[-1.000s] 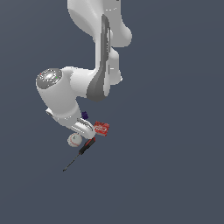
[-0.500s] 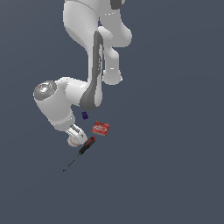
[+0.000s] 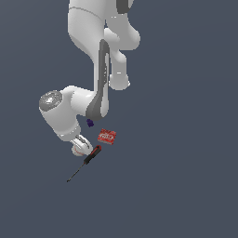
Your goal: Pick up a designated object from a clutter of objects.
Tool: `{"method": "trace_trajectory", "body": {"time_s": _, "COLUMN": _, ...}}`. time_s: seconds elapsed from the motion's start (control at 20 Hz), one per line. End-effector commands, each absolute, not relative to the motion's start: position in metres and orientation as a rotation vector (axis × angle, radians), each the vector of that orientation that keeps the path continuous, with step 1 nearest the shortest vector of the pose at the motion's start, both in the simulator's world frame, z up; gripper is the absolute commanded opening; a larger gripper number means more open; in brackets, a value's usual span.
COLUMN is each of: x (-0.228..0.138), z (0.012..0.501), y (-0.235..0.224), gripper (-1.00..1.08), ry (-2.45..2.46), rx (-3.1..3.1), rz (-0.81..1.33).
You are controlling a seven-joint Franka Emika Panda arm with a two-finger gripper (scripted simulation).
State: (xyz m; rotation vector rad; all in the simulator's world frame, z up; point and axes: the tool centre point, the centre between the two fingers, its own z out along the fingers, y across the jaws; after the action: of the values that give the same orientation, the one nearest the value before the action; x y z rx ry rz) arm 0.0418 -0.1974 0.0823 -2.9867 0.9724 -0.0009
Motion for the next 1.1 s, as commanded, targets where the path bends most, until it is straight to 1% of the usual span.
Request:
{"method": "trace_trajectory", "body": {"time_s": 0.0, "x": 0.041, "z": 0.068, "y": -0.198, "gripper": 1.0, "ry": 0.975, "rx": -2.986, "rz": 0.001}}
{"method": "trace_trajectory", "body": {"time_s": 0.2, "x": 0.041, "z": 0.052, "y": -0.198, "gripper": 1.0, "ry": 0.977, "rx": -2.986, "rz": 0.0}}
{"method": "trace_trajectory", "body": {"time_s": 0.4, "x": 0.042, "z": 0.048, "y": -0.198, "gripper": 1.0, "ry": 0.977, "rx": -2.986, "rz": 0.0}}
{"method": "trace_trajectory", "body": {"time_s": 0.45, "x": 0.042, "z": 0.048, "y": -0.198, "gripper": -1.0, "ry": 0.977, "rx": -2.986, "rz": 0.0}}
{"method": "trace_trajectory", "body": {"time_s": 1.05, "x": 0.042, "z": 0.049, "y": -0.197, "gripper": -1.0, "ry": 0.975, "rx": -2.986, "rz": 0.0}}
